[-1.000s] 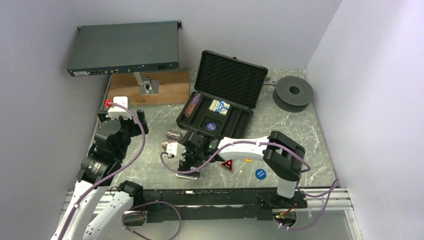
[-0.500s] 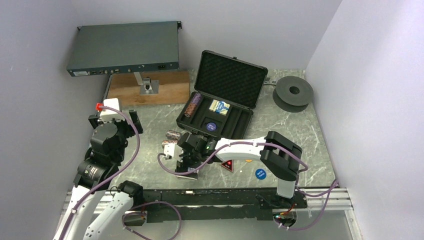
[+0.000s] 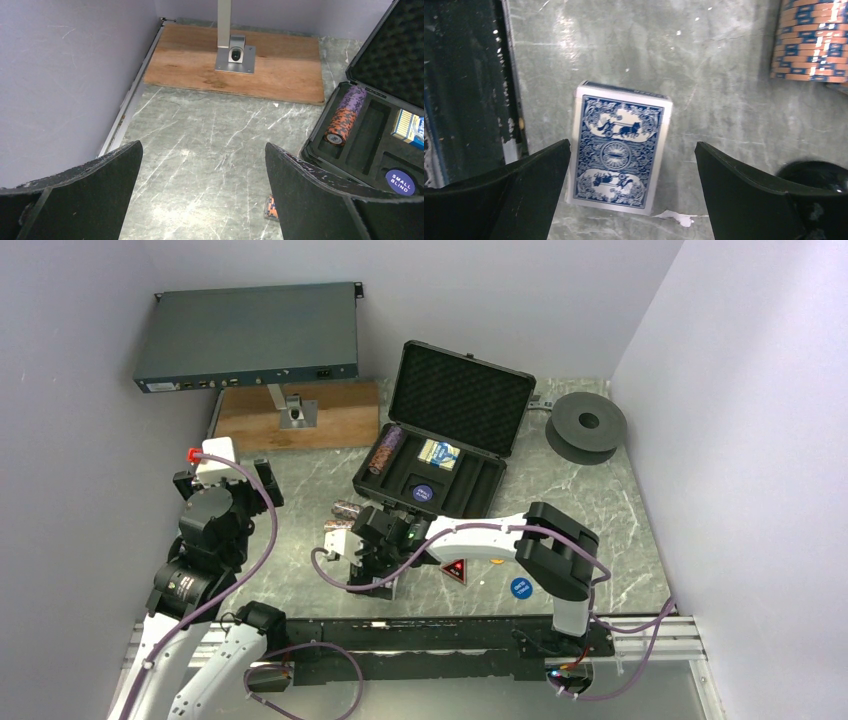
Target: Pack up texas hold em set
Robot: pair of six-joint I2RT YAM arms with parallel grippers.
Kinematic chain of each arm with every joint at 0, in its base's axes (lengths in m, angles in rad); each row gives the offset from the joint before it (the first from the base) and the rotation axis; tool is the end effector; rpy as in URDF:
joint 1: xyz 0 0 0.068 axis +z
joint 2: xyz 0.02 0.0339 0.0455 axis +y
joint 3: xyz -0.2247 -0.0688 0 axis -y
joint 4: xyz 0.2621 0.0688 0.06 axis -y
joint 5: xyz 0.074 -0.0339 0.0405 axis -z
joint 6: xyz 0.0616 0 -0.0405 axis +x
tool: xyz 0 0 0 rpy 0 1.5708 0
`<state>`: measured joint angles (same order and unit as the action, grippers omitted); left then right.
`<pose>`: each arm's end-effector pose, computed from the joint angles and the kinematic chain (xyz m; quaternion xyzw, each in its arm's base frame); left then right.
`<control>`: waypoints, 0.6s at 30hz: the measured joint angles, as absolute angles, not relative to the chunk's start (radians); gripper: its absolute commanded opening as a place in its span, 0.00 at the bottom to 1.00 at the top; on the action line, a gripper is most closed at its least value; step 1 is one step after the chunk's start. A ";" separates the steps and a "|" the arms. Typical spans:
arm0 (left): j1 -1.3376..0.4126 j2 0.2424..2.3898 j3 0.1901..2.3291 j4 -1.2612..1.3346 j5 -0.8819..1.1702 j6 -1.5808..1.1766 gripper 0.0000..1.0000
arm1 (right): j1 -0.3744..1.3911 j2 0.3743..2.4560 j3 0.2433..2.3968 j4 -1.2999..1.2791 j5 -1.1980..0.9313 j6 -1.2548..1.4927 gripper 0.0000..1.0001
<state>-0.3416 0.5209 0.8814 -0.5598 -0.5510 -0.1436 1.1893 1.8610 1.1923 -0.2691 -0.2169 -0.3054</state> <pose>0.1740 -0.0276 0.3489 -0.0978 0.7581 0.0580 0.6421 0.1390 0.3822 0.1052 -0.6669 0.6701 0.2253 0.2357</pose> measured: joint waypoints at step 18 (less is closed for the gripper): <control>-0.342 0.521 0.881 -0.559 -0.551 -0.144 1.00 | 1.199 1.863 1.189 -0.296 -0.223 -0.290 1.00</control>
